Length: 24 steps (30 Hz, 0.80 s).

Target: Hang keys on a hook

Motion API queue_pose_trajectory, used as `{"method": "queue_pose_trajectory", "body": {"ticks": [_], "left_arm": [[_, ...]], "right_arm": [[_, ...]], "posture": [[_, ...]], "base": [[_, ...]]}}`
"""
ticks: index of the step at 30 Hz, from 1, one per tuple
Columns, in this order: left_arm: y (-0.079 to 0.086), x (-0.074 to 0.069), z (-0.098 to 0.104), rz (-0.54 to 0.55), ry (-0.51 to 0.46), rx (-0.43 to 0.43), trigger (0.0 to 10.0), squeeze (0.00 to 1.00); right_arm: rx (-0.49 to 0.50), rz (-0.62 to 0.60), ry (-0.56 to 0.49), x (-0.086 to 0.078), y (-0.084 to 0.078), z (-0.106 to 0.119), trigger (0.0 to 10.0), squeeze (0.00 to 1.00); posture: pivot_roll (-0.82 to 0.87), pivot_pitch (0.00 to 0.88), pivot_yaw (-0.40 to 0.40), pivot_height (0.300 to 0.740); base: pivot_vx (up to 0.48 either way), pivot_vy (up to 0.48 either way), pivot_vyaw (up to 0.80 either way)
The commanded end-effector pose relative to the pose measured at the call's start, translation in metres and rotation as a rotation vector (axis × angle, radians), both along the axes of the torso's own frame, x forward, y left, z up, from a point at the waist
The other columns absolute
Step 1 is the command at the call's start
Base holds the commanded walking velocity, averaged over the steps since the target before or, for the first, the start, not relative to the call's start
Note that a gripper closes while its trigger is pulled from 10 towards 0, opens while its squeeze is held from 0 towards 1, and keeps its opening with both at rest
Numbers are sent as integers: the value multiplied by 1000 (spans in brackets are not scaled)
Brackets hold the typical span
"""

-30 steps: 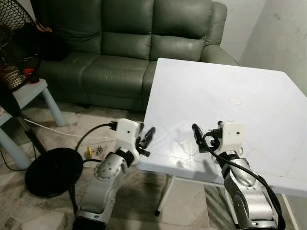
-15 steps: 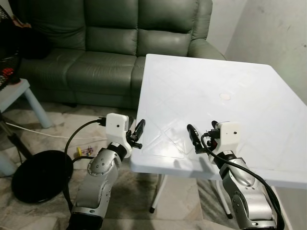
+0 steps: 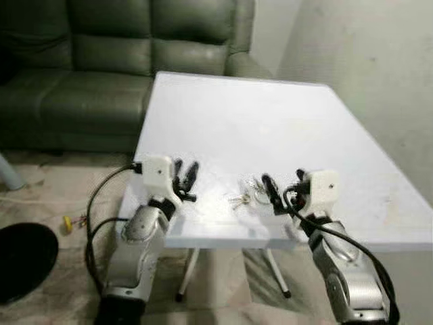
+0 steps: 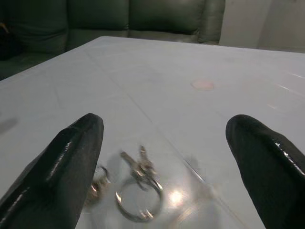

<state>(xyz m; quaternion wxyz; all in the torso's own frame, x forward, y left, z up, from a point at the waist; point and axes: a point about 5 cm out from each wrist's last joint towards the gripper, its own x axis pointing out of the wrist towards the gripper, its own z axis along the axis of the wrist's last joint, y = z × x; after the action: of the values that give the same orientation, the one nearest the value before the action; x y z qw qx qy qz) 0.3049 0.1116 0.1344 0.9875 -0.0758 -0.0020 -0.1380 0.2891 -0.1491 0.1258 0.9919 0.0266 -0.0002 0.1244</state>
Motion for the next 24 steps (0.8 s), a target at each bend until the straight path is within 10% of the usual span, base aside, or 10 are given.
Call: {"method": "queue_pose_trajectory", "body": {"ticks": [1, 24], "left_arm": [[-6, 0, 0, -7, -4, -3, 10000, 0], [-30, -14, -14, -100, 24, 88, 10000, 0]], "right_arm": [[-6, -7, -7, 0, -5, 2, 10000, 0], [-206, -18, 103, 10, -12, -11, 10000, 0]], "posture": [[83, 37, -78, 740], [82, 49, -103, 740]], "base": [[0, 0, 0], [0, 0, 0]]}}
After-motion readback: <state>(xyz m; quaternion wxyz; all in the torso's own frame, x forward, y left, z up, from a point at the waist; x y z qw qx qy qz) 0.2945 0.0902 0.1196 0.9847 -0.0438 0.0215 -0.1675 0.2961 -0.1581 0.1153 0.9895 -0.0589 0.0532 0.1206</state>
